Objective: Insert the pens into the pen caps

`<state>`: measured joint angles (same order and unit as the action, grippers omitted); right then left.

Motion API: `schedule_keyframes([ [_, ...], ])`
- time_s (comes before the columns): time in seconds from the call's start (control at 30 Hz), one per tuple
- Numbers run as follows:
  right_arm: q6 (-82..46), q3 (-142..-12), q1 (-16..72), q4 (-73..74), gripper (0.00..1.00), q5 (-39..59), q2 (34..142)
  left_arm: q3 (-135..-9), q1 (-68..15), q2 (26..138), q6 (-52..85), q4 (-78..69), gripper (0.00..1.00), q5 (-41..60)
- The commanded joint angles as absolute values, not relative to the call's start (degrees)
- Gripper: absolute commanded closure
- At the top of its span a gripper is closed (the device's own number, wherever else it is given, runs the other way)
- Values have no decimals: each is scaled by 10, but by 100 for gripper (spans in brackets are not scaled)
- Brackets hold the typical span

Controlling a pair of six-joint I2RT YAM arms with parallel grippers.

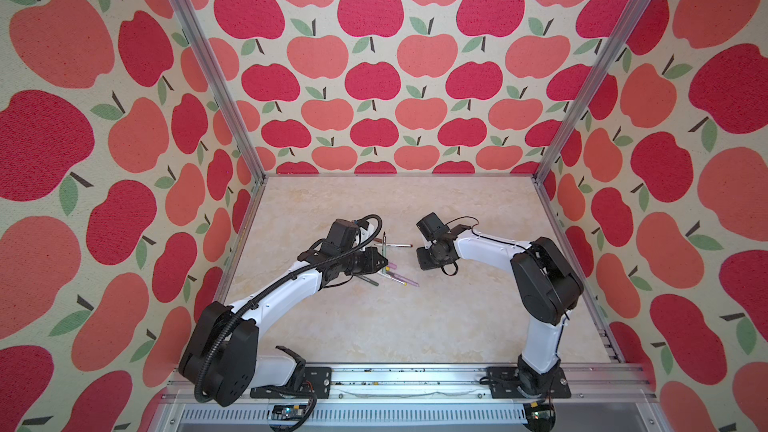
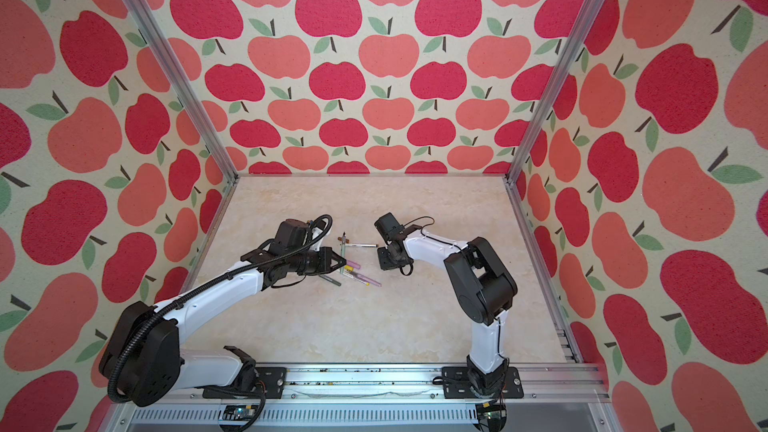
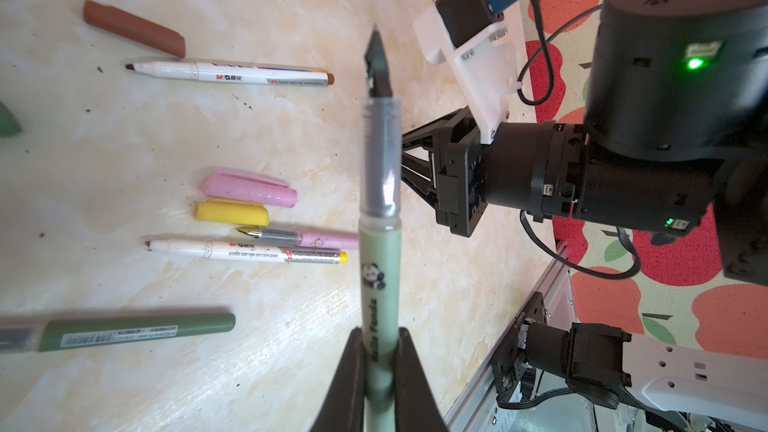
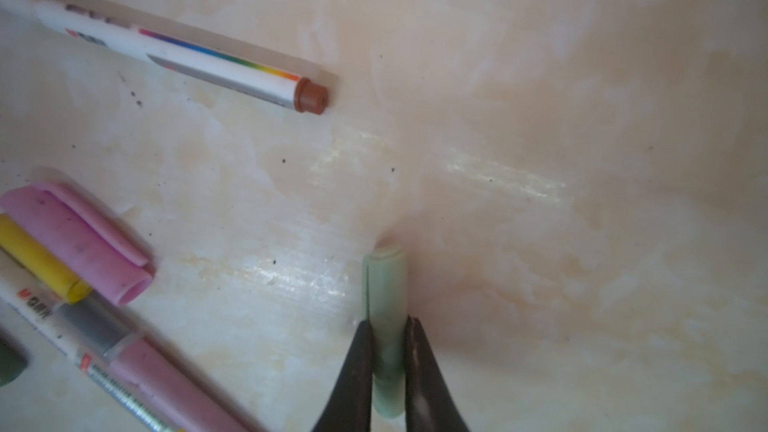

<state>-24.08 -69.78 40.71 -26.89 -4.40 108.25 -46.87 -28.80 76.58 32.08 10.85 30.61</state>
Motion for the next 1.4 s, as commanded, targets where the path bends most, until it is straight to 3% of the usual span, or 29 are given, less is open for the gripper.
schedule_keyframes([
  [0.0,-239,-687,403,-268,89,-34,1073,-487,-292,774,316,107,100,307],
  [0.57,-263,-680,363,-247,89,0,982,-507,-309,813,308,96,100,331],
  [1.1,-379,-674,336,-146,88,48,876,-490,-390,871,357,-76,100,332],
  [1.37,-403,-682,333,-128,88,65,865,-499,-402,883,358,-91,100,336],
])
